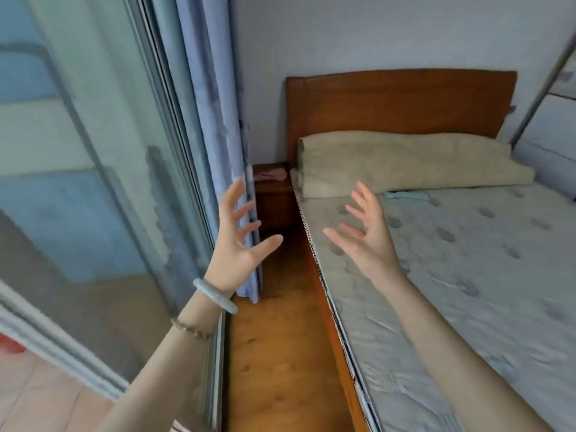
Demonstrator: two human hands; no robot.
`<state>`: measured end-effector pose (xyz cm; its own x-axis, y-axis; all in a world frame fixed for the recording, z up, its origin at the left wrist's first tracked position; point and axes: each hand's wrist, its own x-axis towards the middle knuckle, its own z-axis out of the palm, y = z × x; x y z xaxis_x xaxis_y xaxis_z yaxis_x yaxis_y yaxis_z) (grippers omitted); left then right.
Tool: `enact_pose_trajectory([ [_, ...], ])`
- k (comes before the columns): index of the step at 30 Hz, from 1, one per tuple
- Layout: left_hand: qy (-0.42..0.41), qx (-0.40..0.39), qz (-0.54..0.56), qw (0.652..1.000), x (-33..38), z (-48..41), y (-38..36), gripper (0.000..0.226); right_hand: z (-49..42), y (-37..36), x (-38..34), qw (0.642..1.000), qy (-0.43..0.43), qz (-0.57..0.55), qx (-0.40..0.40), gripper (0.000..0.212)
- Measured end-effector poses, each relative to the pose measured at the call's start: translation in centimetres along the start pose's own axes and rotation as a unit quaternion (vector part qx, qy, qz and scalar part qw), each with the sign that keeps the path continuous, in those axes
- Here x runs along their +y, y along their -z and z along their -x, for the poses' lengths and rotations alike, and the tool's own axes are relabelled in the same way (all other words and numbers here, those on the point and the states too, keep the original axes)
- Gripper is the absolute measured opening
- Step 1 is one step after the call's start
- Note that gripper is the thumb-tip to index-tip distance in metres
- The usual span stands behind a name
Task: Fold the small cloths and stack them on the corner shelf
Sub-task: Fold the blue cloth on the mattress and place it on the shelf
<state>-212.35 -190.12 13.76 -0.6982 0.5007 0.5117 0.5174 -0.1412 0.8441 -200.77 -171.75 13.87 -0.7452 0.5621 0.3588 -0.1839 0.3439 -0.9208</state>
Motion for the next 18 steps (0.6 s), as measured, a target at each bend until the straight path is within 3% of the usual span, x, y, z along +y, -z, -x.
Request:
enact_pose_trajectory([
  [9,0.015,-0.040,0.059,0.997,-6.0,-12.1,-1.6,0.101,-9.8,-0.4,3.2,0.997,-0.006,0.014,0.078,0.088],
  [18,0.007,-0.073,0.079,0.994,-14.0,-25.5,-7.1,0.095,-22.8,2.1,9.7,0.991,-0.004,0.027,0.134,0.088],
])
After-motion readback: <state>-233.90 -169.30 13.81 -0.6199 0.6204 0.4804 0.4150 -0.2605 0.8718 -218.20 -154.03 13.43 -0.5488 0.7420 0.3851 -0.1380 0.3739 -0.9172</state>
